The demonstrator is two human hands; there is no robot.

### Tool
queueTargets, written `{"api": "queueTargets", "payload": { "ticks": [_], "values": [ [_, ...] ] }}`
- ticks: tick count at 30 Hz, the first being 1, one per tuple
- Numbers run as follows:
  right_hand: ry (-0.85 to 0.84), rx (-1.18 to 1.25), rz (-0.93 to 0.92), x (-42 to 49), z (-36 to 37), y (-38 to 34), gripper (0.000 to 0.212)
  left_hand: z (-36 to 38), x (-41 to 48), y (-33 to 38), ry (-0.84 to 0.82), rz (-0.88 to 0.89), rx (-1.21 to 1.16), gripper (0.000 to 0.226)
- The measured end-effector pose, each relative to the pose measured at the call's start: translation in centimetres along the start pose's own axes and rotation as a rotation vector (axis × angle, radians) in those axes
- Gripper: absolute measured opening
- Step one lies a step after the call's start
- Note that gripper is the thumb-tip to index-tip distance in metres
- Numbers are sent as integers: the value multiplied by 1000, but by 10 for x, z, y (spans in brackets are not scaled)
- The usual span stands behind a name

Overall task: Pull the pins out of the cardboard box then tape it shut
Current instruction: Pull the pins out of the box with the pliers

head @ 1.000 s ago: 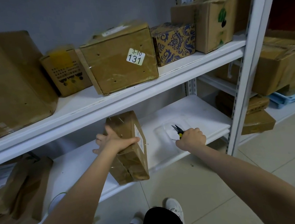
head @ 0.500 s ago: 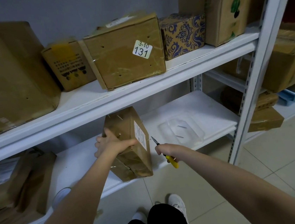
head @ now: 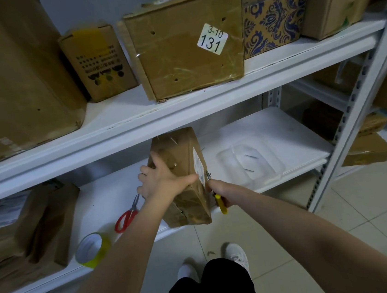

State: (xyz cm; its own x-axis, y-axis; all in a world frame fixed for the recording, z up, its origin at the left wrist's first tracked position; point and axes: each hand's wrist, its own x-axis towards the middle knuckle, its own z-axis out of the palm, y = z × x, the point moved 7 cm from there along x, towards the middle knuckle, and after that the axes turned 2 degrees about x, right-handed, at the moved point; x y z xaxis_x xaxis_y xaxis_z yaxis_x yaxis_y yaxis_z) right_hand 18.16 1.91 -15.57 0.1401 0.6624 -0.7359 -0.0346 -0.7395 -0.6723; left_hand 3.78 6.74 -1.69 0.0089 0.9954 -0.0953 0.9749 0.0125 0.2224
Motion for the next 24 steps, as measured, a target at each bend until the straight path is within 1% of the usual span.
{"api": "queueTargets", "payload": {
  "ticks": [2, 5, 10, 14, 19, 22, 23, 24],
  "values": [
    [2, 48, -10, 5, 3, -2, 23, 0, 0, 0, 14, 9, 1, 121],
    [38, 56, -50, 4, 3, -4, 24, 0, -1, 1, 29, 18, 0, 121],
    [28, 143, -43, 0, -4, 1, 17, -1, -1, 0, 19, 22, 22, 123],
    [62, 160, -49, -5, -8, 0, 12, -2, -3, 1, -6, 29, 26, 123],
    [121, 143, -34, -12, -10, 0, 15, -1, -8, 2, -32, 49, 53, 124],
    [124, 209, -33, -16, -12, 3, 23, 0, -11, 2, -34, 48, 70, 126],
    [123, 232, -27, -20, -11, 4, 23, 0, -12, 2, -36, 46, 71, 126],
    [132, 233, -20, -20, -10, 4, 19, 0, -13, 3, -39, 47, 72, 127]
  ]
}}
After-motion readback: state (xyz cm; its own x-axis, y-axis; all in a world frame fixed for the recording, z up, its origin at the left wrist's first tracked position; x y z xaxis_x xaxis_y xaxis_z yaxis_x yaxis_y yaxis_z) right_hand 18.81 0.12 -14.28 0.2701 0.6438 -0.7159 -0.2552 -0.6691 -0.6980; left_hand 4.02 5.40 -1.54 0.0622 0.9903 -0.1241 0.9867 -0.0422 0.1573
